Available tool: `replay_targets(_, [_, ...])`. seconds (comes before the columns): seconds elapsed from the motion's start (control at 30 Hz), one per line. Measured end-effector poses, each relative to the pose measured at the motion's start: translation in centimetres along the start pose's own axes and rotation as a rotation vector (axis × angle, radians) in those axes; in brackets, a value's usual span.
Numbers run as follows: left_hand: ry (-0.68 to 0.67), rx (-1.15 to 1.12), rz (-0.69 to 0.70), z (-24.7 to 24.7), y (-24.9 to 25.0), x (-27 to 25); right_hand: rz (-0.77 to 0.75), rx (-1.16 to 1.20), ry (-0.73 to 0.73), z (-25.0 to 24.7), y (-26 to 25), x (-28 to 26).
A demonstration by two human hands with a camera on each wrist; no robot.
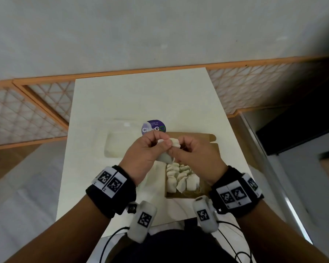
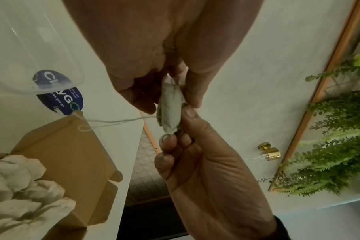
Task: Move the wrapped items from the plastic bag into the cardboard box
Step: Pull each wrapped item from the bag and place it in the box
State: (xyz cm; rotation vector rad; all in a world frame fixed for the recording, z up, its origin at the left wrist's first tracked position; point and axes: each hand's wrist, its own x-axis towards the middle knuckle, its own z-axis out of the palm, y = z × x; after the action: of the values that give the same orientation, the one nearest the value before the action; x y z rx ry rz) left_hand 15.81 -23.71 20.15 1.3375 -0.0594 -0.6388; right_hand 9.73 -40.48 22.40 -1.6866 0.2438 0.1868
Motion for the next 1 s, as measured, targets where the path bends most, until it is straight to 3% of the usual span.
replay_targets(0.1, [-0.05,0.034,-0.011,0.6,-0.9,0.3,-0.003,-0.123,0.01,-1.4,0.8,-0.6])
replay_targets(0.23, [-0.031,0.103,-0.063,-0.5,-2.3,0.4,0.019,-0.317,-0.082,-4.4,2.0,-3.4])
replay_targets(0.33, [0.064,0.422,-0.075,-3.2,-4.1,0.3,0.061,-0.417,-0.147,-6.1,4.0,-5.3])
replay_targets(0.43, [0.122,0.744,-0.101,-6.2,-6.2,0.0,0.138,-0.323,-0.141,-6.4,7.4,-5.4])
replay_targets(0.6, [0.06,1.221,-0.184,-10.1,-9.6,-0.9,0.251,-0.572,-0.141,-4.9,15.0,-1.5])
replay_targets(0.8, [0.059,1.542,-0.166,-11.5,-11.4,-1.4,0.316,-0.805,-0.275,-2.6,19.9,1.0])
replay_targets(1.0, [0.074,1.693,-0.191,-11.4,-12.5,-1.4,0.269,-0.666,-0.048,-1.5,20.4,1.2])
